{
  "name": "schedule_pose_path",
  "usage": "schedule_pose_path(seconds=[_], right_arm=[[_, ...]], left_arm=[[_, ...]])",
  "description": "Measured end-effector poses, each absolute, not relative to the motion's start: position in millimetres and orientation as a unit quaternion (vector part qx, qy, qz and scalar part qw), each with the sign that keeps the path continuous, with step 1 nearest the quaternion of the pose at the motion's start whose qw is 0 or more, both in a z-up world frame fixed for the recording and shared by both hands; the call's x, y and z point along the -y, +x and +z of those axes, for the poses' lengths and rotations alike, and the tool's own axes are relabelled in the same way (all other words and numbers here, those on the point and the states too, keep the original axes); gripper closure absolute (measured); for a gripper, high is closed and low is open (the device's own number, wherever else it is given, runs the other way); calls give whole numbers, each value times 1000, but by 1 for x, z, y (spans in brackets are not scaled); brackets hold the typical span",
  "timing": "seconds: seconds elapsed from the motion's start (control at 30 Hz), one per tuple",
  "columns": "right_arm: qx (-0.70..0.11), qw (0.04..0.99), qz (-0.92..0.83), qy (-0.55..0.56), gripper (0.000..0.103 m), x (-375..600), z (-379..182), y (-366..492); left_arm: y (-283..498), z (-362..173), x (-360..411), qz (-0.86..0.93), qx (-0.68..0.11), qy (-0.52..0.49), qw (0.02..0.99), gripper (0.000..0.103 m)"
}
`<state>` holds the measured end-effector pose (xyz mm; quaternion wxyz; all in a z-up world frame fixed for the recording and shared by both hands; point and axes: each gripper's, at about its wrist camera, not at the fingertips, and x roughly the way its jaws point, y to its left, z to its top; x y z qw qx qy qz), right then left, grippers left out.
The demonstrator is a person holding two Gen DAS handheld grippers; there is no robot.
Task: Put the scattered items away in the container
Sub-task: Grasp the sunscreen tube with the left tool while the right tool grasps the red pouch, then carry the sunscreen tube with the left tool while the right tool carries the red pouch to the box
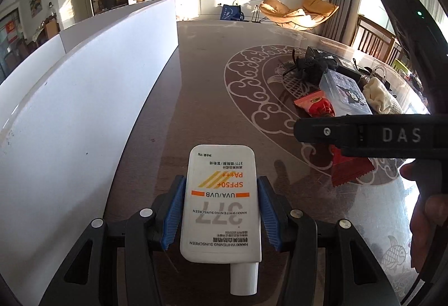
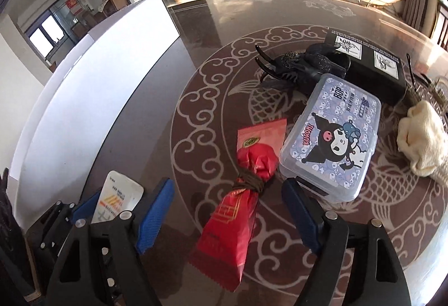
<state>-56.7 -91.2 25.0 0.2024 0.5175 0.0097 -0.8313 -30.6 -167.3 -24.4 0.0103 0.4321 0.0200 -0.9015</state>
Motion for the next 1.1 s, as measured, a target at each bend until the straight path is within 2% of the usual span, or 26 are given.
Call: schedule_pose_path(seconds=[0.03,0.07,0.1,0.27,0.37,0.5,0.57,0.63,0.7,0.8,0.87,1.0,1.1], right_arm=[[-31,197,-836,510,55,93,25,-57],[-54,192,-842,501,71,94,24,-56],[-63,197,-844,495,83,90,25,-55],[-56,242,-837,487,83,61,25,-34],[-86,260,-840,468,83,33,25,-2],[-93,263,-851,445,79,6,23,17],[-99,268,-853,436,77,4,23,19],[-130,267,-855,424,68,11,21,22],[-160,256,-863,405,53,20,20,29],[-133,246,-864,418,42,15,16,24],[-116,249,-863,424,39,11,15,20],[-125,242,-862,428,26,15,14,20],[-126,241,-862,428,24,15,14,19]], left_arm=[[-31,-24,167,-901,-18,432,11,52],[-31,-24,166,-901,-16,433,12,52],[-30,-24,166,-901,-14,433,13,52],[-28,-24,162,-901,-14,434,11,52],[-18,-24,151,-901,-13,434,-1,52],[-17,-24,140,-900,2,435,0,50],[-19,-24,142,-899,-6,438,-6,42],[-21,-26,140,-894,2,448,-9,20],[-23,-28,139,-889,6,458,-6,8],[-25,-29,142,-888,-1,459,-3,8],[-28,-31,139,-885,6,466,-7,0],[-28,-31,139,-884,5,468,-8,0],[-28,-31,139,-884,5,468,-7,0]])
